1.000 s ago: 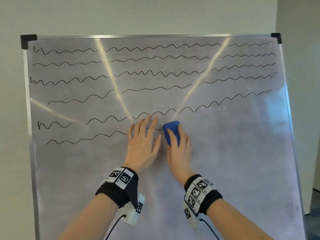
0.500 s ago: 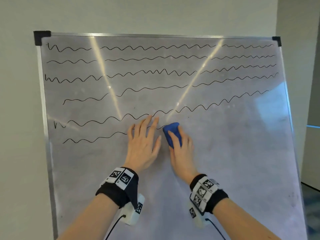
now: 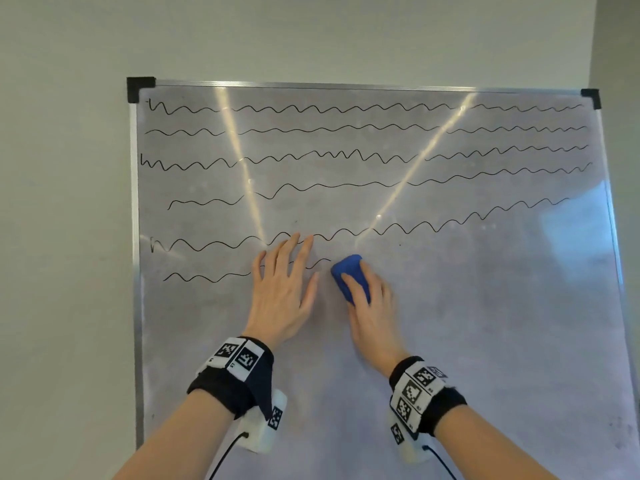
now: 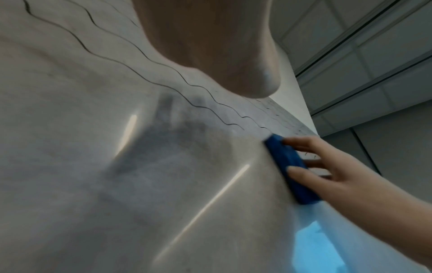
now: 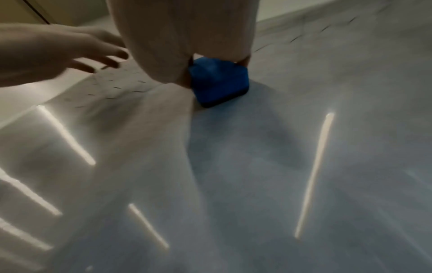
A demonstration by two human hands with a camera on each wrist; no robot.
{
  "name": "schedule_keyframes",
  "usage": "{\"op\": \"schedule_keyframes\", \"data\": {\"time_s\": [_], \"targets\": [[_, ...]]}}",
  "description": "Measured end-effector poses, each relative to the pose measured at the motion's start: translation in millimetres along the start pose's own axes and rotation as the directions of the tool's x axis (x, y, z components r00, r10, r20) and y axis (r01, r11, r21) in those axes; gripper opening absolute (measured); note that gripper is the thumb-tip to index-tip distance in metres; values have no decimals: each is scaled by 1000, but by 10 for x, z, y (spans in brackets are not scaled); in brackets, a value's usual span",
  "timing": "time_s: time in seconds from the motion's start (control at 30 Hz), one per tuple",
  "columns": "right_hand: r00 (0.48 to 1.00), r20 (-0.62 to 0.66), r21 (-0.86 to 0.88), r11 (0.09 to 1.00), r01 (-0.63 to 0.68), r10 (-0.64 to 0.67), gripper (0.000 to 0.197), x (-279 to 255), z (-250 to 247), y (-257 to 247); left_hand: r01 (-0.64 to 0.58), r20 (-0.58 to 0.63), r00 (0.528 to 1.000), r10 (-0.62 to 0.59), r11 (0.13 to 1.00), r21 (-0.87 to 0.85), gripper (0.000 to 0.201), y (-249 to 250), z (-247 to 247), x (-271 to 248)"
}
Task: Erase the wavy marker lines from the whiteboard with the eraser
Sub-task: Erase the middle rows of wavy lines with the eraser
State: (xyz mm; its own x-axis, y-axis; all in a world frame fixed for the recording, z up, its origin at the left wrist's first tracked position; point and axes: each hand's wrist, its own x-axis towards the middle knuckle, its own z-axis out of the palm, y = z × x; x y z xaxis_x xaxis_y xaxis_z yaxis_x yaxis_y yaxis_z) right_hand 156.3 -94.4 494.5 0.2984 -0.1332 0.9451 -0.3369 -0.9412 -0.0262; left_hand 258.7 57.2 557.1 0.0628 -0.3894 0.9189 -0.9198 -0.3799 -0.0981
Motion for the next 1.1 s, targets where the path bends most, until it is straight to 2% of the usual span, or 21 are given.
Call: {"op": "schedule_keyframes", "data": {"time_s": [0.03, 0.1, 0.17, 0.2, 0.27, 0.33, 0.4, 0.53, 0.67, 0.8, 0.87, 0.93, 1.0, 1.1], "targets": [[996, -49, -21, 997, -78, 77, 68, 16, -51, 124, 3, -3, 1000, -3, 1000, 14, 56, -51, -20, -10], [954, -140, -12, 963, -270, 265, 60, 89, -131, 251, 24, -1, 1000, -24, 999, 35, 56, -114, -27, -43], [932, -143, 18, 942, -335, 334, 60, 152, -105, 142, 42, 18, 999, -43, 999, 30, 56, -76, 11, -79], [945, -115, 26, 952, -305, 306, 62, 160, -78, 27, 40, 35, 999, -41, 999, 22, 56, -25, 45, -95], [986, -18, 39, 985, -167, 168, 67, 114, -31, -158, 15, 52, 999, -15, 1000, 16, 56, 98, 116, -106], [995, 75, 44, 997, -66, 63, 60, 56, -80, -146, -20, 43, 999, 19, 1000, 20, 54, 206, 175, -95], [987, 155, 37, 998, -54, 48, 47, 68, -230, -3, -68, 16, 998, 67, 997, 21, 52, 309, 241, -97], [956, 283, 204, 968, -143, 82, 47, 138, -485, 204, -183, 49, 982, 183, 983, 10, 52, 539, 438, -164], [939, 292, 318, 908, -274, 181, 46, 149, -618, 373, -116, 68, 991, 112, 992, 50, 53, 683, 568, -217], [952, 249, 265, 932, -246, 181, 45, 96, -741, 540, -40, 107, 994, 30, 995, 92, 63, 861, 693, -225], [952, 247, 259, 935, -243, 179, 44, 84, -771, 569, -32, 168, 986, 14, 994, 105, 66, 959, 751, -187], [952, 234, 280, 924, -261, 198, 46, 91, -791, 565, -72, 231, 972, 38, 988, 140, 62, 1039, 799, -151], [954, 219, 308, 914, -266, 204, 47, 110, -785, 536, -94, 238, 970, 60, 986, 135, 55, 1056, 812, -144], [959, 221, 338, 909, -245, 176, 47, 144, -729, 441, -242, 237, 946, 222, 969, 59, 55, 944, 776, -177]]}}
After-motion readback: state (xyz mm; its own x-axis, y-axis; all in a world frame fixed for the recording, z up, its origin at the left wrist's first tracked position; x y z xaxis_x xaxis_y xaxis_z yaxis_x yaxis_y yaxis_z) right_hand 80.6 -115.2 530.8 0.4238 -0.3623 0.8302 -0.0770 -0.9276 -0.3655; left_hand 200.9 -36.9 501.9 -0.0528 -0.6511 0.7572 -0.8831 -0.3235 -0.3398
